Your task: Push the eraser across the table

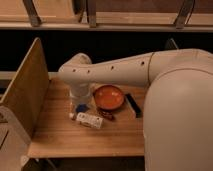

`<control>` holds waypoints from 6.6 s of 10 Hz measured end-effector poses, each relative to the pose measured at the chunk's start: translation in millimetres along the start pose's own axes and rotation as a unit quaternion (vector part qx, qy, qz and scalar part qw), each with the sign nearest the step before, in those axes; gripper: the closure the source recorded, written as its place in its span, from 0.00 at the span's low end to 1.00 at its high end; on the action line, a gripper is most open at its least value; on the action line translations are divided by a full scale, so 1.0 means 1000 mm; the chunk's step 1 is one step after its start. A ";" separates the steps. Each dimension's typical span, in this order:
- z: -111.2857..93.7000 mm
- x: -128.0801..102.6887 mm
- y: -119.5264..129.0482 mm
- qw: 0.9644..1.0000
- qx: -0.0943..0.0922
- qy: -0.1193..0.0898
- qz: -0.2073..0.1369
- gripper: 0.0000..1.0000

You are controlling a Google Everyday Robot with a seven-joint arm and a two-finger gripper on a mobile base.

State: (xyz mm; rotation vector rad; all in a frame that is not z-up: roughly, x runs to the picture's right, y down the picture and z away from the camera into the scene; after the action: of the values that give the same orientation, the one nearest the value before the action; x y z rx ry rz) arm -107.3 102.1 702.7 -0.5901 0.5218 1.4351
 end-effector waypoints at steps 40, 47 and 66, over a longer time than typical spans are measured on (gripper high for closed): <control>0.106 -0.048 -0.235 0.982 0.077 0.050 0.167 1.00; 0.123 -0.062 -0.255 0.981 0.046 0.040 0.183 1.00; 0.002 -0.086 -0.409 0.961 0.171 -0.084 0.198 1.00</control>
State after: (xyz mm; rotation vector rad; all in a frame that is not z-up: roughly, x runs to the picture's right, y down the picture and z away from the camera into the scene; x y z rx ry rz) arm 294.8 20.9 785.8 -0.0832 0.7622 1.7033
